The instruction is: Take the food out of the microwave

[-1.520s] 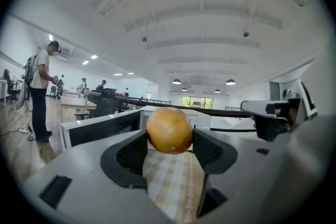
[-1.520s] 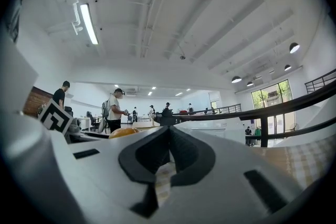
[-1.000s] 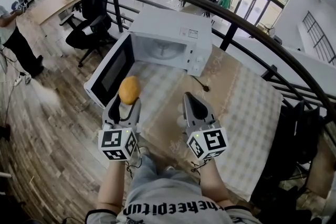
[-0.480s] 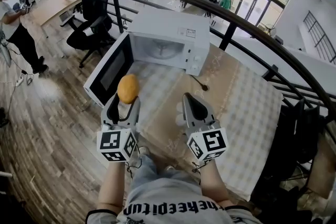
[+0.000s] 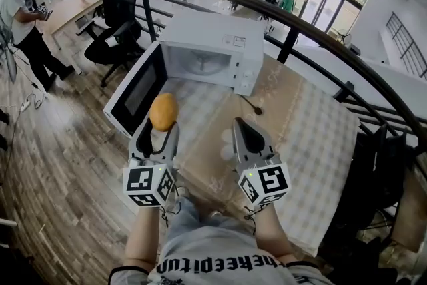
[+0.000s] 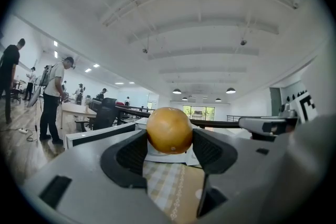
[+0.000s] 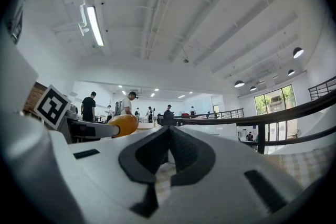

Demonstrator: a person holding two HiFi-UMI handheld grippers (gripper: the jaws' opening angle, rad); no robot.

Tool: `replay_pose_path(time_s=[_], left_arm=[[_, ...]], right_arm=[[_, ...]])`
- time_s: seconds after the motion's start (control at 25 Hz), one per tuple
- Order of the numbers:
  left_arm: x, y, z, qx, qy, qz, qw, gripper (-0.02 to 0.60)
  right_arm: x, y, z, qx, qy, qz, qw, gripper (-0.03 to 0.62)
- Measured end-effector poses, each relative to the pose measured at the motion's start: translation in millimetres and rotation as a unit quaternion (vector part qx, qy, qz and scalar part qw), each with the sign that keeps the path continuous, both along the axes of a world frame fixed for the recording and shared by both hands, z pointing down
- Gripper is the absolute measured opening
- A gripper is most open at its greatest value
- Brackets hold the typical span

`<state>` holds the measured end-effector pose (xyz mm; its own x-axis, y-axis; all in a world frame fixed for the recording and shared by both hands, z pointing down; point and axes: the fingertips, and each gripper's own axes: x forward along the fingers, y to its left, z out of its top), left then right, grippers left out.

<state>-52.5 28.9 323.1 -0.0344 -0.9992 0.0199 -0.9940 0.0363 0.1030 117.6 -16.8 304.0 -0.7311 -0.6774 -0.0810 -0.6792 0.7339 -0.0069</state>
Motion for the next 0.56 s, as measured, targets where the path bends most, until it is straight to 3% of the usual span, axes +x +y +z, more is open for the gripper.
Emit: replay_pose_path(time_s=[0.56], left_arm=[[20.8, -7.2, -0.8, 0.005, -0.003, 0.015, 0.9999, 0.265]], right_arm=[[17.6, -4.7, 5.2, -0.006, -0.005, 0.01, 1.0, 0.005]])
